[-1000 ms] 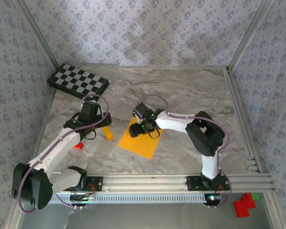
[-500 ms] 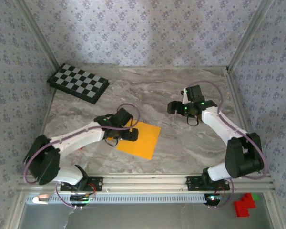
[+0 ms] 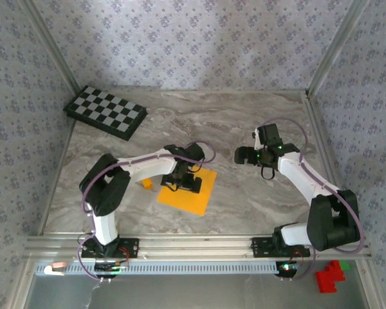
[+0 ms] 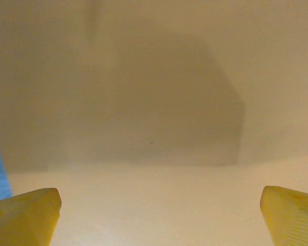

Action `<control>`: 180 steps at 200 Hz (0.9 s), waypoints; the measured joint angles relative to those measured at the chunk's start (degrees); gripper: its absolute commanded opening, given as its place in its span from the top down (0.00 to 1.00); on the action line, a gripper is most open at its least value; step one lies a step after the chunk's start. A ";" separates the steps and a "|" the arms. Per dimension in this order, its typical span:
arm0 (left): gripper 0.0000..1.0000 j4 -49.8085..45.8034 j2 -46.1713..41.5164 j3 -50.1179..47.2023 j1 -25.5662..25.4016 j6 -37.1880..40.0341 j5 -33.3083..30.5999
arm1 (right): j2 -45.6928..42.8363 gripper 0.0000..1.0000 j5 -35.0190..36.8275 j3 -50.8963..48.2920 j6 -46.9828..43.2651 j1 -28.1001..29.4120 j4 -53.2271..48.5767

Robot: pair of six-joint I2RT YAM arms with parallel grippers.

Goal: Fold a paper plane with a square sheet of paper (pick it up from the middle)
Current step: First fold the square sheet of paper in half at the center of the table.

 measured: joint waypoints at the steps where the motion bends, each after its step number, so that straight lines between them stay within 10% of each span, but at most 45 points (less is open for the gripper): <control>1: 0.00 -0.04 0.11 0.07 -0.02 -0.02 0.04 | -0.07 0.02 0.04 0.00 -0.02 -0.02 0.00; 180: 0.00 -3.74 7.91 6.88 -0.57 1.05 1.14 | -2.36 0.01 0.15 -0.63 -0.39 -0.04 0.81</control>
